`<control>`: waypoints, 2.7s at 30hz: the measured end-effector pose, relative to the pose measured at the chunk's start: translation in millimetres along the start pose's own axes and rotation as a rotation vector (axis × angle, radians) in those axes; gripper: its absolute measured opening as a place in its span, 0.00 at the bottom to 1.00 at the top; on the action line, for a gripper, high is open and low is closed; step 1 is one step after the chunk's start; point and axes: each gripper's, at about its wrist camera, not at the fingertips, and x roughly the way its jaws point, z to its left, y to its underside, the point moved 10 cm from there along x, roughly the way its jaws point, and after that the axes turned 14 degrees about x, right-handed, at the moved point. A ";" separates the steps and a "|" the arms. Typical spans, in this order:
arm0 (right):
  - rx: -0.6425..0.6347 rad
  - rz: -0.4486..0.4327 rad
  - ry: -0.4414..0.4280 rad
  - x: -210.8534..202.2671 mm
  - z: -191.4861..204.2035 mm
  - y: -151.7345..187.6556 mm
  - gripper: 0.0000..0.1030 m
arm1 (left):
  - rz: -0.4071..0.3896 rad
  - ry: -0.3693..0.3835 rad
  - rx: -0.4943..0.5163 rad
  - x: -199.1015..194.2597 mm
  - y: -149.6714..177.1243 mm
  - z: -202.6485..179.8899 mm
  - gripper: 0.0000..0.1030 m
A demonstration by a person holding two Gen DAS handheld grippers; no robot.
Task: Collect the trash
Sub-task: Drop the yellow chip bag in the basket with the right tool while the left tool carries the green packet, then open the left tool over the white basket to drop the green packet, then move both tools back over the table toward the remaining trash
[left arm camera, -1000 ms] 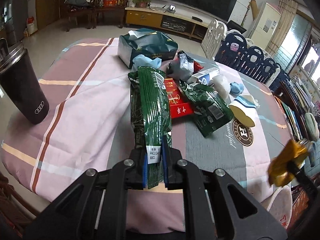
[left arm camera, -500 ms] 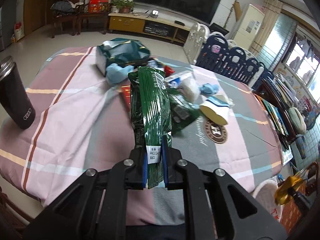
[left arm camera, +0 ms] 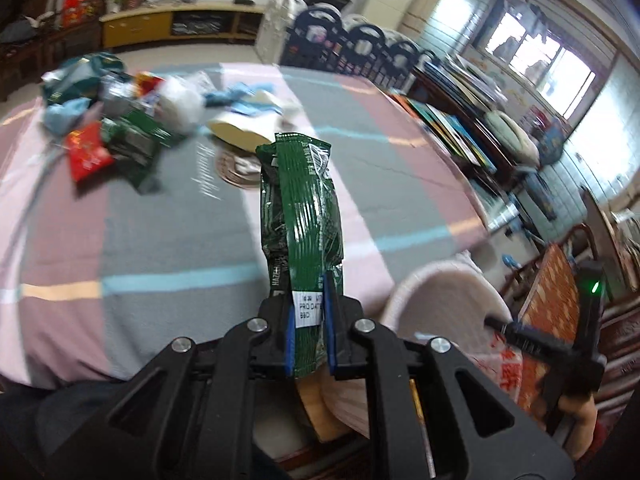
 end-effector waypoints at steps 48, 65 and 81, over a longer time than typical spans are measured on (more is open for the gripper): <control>-0.299 -0.024 -0.278 -46.7 228.8 48.2 0.82 | -0.036 -0.309 -0.620 -25.1 46.1 245.5 0.87; -0.281 0.041 -0.226 -22.0 225.6 66.8 0.82 | 0.022 -0.339 -0.628 -19.7 56.6 250.2 0.87; -0.294 0.014 -0.276 -12.9 287.8 50.1 0.82 | -0.057 -0.410 -0.703 -40.8 62.8 264.2 0.87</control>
